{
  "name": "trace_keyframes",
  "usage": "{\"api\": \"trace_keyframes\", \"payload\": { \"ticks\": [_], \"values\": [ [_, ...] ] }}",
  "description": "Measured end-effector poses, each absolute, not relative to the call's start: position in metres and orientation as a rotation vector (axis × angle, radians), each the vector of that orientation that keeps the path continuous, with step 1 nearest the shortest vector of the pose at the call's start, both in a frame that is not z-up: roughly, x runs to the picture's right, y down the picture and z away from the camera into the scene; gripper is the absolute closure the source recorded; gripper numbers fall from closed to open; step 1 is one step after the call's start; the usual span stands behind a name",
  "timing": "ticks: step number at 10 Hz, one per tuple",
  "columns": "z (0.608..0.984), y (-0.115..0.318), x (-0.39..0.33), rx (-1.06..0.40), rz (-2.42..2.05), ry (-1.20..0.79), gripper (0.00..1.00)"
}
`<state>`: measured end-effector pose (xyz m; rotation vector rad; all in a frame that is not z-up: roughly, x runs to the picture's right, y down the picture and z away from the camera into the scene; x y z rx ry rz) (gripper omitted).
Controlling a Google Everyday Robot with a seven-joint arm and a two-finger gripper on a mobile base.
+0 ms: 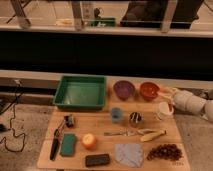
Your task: Place pepper in paper cup
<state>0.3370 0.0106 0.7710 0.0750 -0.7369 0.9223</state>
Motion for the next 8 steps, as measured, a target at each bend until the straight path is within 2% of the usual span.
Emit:
{"api": "trace_keyframes", "payload": {
  "ticks": [8],
  "values": [
    [0.7701,0.0123,0.3376,0.072,0.921,-0.733,0.93]
  ]
}}
